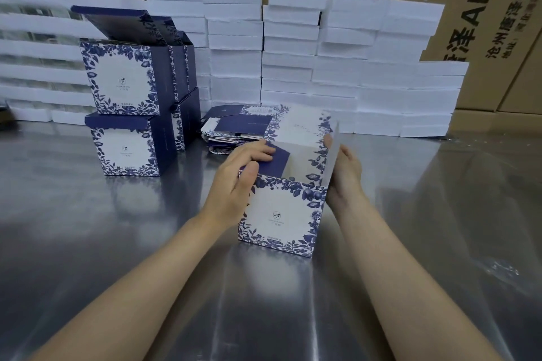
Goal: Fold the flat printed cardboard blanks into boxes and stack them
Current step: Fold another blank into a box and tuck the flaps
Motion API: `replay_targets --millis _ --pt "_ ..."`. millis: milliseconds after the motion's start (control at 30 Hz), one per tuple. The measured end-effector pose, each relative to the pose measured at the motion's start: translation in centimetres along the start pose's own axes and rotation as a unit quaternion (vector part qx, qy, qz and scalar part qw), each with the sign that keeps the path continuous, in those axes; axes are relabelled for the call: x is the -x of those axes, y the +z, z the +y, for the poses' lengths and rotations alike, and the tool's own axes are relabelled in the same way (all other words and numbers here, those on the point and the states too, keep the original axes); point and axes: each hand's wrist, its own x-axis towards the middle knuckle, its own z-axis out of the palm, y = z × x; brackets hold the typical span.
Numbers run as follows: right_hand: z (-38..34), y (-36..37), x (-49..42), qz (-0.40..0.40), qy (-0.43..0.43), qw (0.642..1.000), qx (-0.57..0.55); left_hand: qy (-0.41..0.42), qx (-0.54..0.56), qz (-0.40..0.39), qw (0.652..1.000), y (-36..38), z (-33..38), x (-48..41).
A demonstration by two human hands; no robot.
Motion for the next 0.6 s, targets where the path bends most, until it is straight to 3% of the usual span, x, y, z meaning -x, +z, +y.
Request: replay_targets --millis 100,200,267,367,467,600 --pt "0.1 0.3 0.1 -0.018 -0.105 0.994 0.039 0.021 -0.036 0.015 0.999 0.0 0.0 -0.2" --pt "0.1 0.7 0.4 -0.053 -0.125 0.987 0.087 0.033 -0.08 0.031 0.996 0.0 0.0 -0.3" --pt "0.3 0.8 0.9 -0.064 -0.097 0.989 0.095 0.039 -0.117 0.046 0.991 0.0 0.2 -0.2" --pt "0.8 0.5 1.7 -0.144 -0.011 0.989 0.039 0.033 -0.16 0.062 0.985 0.3 0.6 -0.3" --pt "1.0 0.0 1.0 -0.187 -0.024 0.981 0.052 0.038 -0.196 0.076 0.977 0.6 0.9 -0.2" --pt "0.0 -0.4 0.2 -0.178 -0.002 0.982 0.067 0.041 -0.187 0.065 0.979 0.6 0.6 -0.3"
